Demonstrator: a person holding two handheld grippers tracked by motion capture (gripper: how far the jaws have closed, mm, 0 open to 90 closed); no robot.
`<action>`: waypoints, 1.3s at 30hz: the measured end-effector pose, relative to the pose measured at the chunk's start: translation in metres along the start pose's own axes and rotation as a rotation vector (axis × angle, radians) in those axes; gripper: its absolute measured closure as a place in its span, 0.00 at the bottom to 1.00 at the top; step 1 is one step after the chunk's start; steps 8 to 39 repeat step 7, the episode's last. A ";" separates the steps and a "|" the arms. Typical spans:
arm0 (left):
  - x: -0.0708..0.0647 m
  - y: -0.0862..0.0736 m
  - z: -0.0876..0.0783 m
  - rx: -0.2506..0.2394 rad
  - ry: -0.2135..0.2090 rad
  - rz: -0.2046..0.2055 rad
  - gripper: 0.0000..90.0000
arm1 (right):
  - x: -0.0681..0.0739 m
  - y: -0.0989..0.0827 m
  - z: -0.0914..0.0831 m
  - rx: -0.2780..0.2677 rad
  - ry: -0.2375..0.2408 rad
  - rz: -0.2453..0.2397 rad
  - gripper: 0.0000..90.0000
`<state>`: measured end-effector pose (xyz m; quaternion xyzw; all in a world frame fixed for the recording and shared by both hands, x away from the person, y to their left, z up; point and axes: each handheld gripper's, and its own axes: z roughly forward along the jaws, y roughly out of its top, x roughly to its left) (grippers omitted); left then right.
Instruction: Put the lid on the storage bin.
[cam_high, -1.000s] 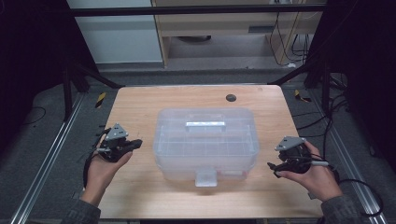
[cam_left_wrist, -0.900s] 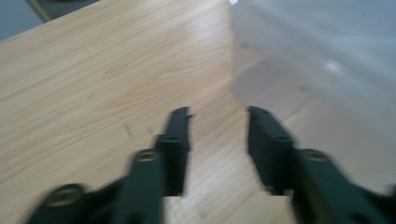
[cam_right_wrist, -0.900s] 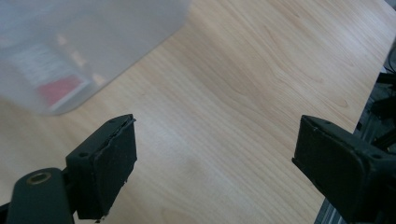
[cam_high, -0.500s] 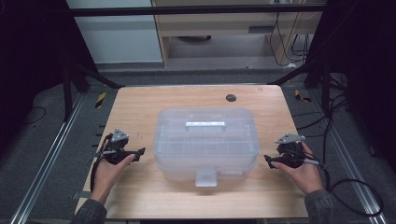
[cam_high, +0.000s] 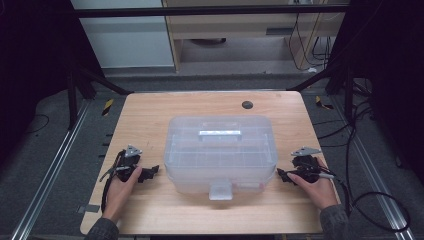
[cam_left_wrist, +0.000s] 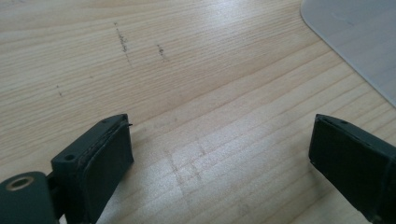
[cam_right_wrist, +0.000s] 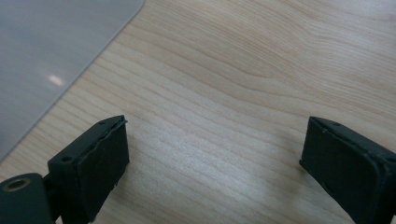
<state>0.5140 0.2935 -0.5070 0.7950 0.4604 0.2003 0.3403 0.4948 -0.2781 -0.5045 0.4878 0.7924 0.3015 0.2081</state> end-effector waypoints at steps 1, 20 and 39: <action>-0.001 0.000 0.001 0.000 0.010 0.013 0.06 | -0.001 -0.002 0.002 -0.016 0.009 0.016 0.05; -0.001 0.000 0.001 0.010 0.004 0.020 0.02 | 0.000 -0.007 0.004 -0.063 0.011 0.054 0.02; -0.001 0.000 0.001 0.010 0.004 0.020 0.02 | 0.000 -0.007 0.004 -0.063 0.011 0.054 0.02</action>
